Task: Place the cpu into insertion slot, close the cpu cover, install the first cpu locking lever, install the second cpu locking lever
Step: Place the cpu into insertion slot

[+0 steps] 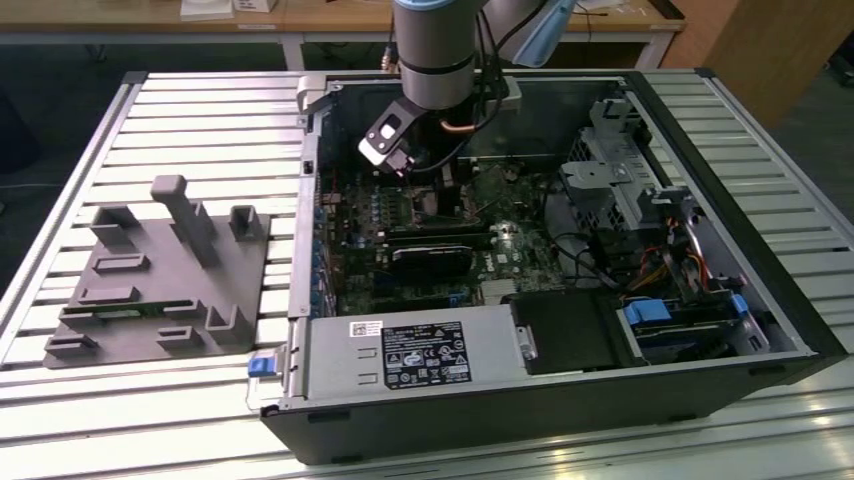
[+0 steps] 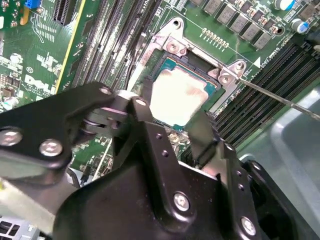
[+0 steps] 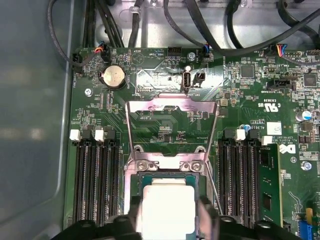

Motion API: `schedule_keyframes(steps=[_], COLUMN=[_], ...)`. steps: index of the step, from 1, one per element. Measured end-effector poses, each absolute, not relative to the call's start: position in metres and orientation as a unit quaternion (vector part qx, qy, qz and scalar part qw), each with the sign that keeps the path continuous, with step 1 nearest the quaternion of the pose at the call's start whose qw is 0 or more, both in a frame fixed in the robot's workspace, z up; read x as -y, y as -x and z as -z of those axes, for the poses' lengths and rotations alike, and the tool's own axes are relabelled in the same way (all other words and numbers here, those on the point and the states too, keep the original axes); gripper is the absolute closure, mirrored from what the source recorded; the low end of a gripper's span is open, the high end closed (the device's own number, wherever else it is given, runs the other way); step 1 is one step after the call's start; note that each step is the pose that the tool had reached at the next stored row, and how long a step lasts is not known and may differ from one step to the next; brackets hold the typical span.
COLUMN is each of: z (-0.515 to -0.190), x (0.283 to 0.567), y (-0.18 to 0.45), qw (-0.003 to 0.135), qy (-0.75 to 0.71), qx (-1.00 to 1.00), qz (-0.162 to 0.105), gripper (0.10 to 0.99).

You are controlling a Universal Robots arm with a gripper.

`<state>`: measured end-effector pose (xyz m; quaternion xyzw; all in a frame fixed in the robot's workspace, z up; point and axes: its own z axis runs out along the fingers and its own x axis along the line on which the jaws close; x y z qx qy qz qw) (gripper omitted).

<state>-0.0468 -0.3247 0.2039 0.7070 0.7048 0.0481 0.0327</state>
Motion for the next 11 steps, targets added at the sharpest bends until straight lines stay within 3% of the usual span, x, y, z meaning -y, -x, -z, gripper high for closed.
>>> schedule_keyframes(steps=[2,3,5,6,7,9,11], z=[-0.2040,-0.2041,-0.2042,-0.2043,-0.2045,-0.2046,-0.2047], x=[0.3247,0.3247,0.3247,0.3247,0.3247,0.3247,0.3247], y=[0.0469,0.0468,0.0469,0.0469,0.0469,0.0469,0.0469], qw=[0.033,0.033,0.033,0.033,0.033,0.033,0.033], qy=[-0.707,-0.707,-0.707,-0.707,-0.707,-0.707,-0.707], qx=[-0.705,-0.705,-0.705,-0.705,-0.705,-0.705,-0.705], qz=[-0.048,-0.048,-0.048,-0.048,-0.048,-0.048,-0.048], gripper=[0.612,0.612,0.729,0.729,0.847,0.965,0.980])
